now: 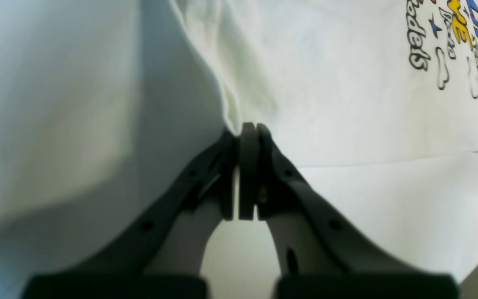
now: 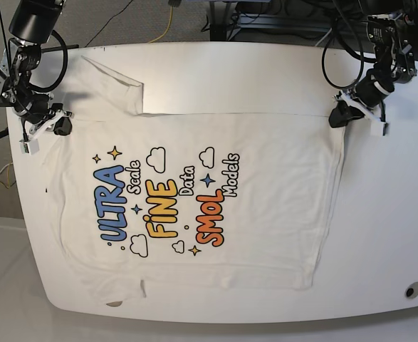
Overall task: Fold the T-shirt properly
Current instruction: 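Pull the gripped shoulders toward the robot, dragging the shirt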
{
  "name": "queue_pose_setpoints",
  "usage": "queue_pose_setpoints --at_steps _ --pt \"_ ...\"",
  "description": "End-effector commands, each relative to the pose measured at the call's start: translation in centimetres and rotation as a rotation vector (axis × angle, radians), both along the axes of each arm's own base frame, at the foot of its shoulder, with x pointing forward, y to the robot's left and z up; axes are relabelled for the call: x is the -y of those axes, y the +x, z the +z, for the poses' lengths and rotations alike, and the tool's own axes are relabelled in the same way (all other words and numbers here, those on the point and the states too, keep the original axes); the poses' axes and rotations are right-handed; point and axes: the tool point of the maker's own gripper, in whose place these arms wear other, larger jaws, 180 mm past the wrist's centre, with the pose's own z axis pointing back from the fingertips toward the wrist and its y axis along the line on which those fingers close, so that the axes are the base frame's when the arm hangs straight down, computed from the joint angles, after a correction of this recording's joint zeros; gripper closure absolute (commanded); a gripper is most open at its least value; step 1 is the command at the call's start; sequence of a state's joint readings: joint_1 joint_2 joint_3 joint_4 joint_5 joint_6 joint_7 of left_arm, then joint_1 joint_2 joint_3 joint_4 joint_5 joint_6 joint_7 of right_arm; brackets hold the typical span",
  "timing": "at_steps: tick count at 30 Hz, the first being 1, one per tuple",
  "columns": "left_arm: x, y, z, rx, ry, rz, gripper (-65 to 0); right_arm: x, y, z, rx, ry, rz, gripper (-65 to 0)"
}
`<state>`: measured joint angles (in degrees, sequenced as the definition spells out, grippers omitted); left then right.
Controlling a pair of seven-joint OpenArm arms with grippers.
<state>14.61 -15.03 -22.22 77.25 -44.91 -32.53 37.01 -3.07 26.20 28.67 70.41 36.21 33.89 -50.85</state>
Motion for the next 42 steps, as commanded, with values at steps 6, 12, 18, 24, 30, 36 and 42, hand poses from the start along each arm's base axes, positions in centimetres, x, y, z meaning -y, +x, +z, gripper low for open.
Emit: queue_pose_setpoints --at_steps 6,12,18,24,30,36,42 --pt "-2.1 -1.0 0.9 0.01 0.014 -0.017 0.0 2.0 0.4 1.8 0.025 -0.04 -0.016 0.0" --pt "-2.7 -1.7 0.8 0.009 0.017 0.003 0.0 2.7 0.2 3.1 0.063 -0.033 -0.027 0.0" --pt "-4.3 -4.5 0.8 -0.008 0.048 0.017 0.0 2.0 -2.5 3.7 0.05 -0.029 0.023 0.0" --pt "-5.3 -6.0 1.4 -0.013 0.077 0.032 0.0 2.0 -3.8 4.1 0.042 -0.046 0.021 0.0" --pt "-6.1 -7.1 2.7 0.002 0.103 0.04 0.0 2.5 -4.7 4.7 0.043 -0.069 0.001 0.0" --pt "-6.7 -8.5 4.0 0.005 0.11 0.049 0.0 2.8 -6.2 5.0 0.019 -0.114 0.017 0.0" --pt "-7.2 -9.3 5.5 0.022 0.129 0.051 0.0 3.2 -7.3 5.5 0.013 -0.144 0.013 0.0"
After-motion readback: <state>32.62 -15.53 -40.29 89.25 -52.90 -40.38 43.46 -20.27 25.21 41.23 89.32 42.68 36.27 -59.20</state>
